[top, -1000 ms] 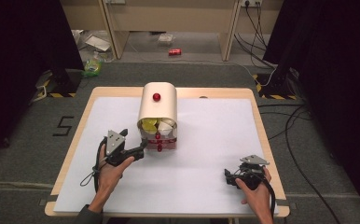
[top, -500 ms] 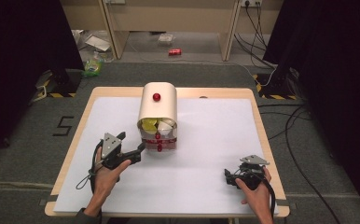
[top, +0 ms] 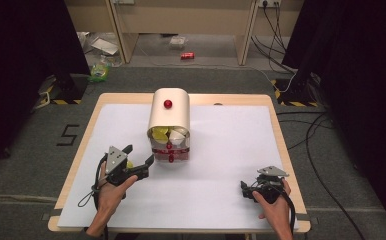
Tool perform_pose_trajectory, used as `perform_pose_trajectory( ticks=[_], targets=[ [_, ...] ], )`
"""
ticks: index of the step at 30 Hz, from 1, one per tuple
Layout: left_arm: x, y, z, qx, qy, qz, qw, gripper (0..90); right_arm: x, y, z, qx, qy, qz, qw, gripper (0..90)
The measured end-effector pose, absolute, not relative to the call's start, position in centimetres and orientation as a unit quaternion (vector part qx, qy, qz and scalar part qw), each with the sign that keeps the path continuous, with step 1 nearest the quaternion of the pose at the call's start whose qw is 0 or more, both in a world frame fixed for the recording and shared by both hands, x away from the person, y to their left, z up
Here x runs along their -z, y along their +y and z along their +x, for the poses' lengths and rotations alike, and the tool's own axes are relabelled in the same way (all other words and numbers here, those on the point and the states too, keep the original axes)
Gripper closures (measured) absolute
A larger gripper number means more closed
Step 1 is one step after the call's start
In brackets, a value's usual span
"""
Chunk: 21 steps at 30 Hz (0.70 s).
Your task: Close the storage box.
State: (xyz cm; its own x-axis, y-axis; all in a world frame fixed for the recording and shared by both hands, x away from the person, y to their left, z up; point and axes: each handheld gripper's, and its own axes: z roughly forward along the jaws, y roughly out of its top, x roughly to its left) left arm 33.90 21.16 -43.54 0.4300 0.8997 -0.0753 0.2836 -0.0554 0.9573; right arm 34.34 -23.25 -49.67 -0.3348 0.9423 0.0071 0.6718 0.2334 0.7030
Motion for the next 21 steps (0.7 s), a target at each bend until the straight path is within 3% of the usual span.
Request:
perform_pose_trajectory(
  ticks=[21],
  targets=[
    [44.0,22.0,32.8,-0.289,0.446,0.664,0.526,15.4,49.7,-23.3,34.3,-0.313,0.755,0.534,0.217,3.7]
  ],
)
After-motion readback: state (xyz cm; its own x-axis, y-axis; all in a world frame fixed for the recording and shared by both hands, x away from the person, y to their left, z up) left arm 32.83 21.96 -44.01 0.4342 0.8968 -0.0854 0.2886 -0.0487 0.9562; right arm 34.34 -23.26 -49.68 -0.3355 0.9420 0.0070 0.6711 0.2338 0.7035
